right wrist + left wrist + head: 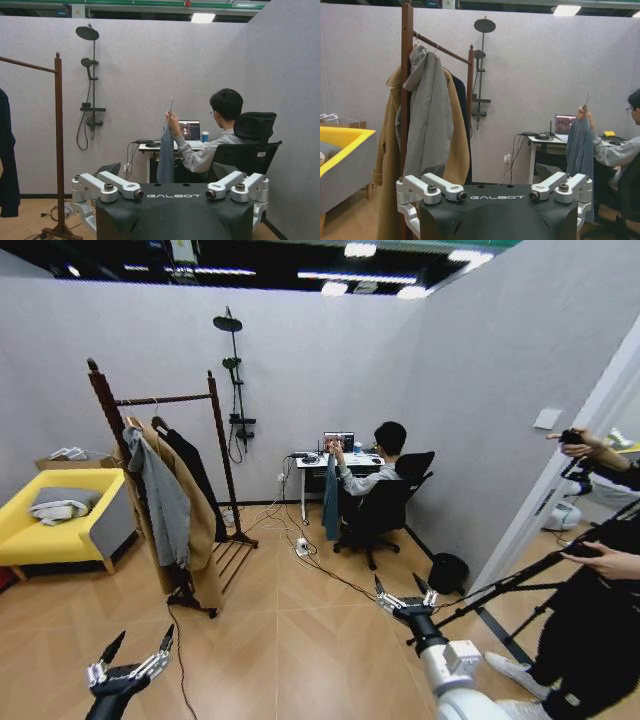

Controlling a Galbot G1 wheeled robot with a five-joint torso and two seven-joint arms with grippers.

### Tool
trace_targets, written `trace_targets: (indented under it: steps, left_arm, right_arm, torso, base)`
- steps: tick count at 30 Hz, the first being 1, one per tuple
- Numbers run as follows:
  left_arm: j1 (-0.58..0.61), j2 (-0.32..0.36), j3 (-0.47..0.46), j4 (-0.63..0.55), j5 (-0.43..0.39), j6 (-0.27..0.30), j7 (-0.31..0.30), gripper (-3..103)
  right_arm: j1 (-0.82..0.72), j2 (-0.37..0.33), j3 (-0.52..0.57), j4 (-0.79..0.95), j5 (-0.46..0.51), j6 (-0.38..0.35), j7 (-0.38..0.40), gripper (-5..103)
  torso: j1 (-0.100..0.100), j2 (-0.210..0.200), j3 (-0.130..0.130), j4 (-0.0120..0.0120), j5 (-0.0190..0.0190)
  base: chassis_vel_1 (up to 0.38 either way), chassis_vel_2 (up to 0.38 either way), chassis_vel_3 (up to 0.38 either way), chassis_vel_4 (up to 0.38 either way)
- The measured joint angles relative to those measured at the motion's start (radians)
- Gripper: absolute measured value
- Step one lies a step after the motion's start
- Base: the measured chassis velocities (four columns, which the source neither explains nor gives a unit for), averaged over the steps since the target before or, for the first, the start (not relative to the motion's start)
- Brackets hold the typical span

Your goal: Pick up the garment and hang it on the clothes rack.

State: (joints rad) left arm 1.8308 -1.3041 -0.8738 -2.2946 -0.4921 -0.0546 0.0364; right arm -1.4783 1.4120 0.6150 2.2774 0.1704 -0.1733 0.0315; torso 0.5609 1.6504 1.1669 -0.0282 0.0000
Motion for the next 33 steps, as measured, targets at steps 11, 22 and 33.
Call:
trace_targets:
  steps: [11,22,33]
  left_arm:
    - [0.000,0.000,0.000,0.000,0.000,0.000,0.000,100]
    - [0.000,0.000,0.000,0.000,0.000,0.000,0.000,100]
    - [0.000,0.000,0.000,0.000,0.000,0.000,0.000,100]
  right_arm:
    - [-0.010,0.001,-0.001,-0.004,-0.004,0.021,-0.040,100]
    - [-0.015,0.000,0.002,-0.003,-0.003,0.027,-0.040,100]
    - [-0.026,0.000,0.004,-0.002,-0.001,0.039,-0.040,100]
  torso:
    - [-0.001,0.000,0.000,0.0001,0.0000]
    - [0.000,0.000,0.000,0.0001,0.0001]
    - [0.000,0.000,0.000,0.0001,0.0001]
  base:
    - [-0.044,0.032,0.046,-0.042]
    - [-0.201,0.210,0.193,-0.204]
    - [-0.307,0.316,0.319,-0.313]
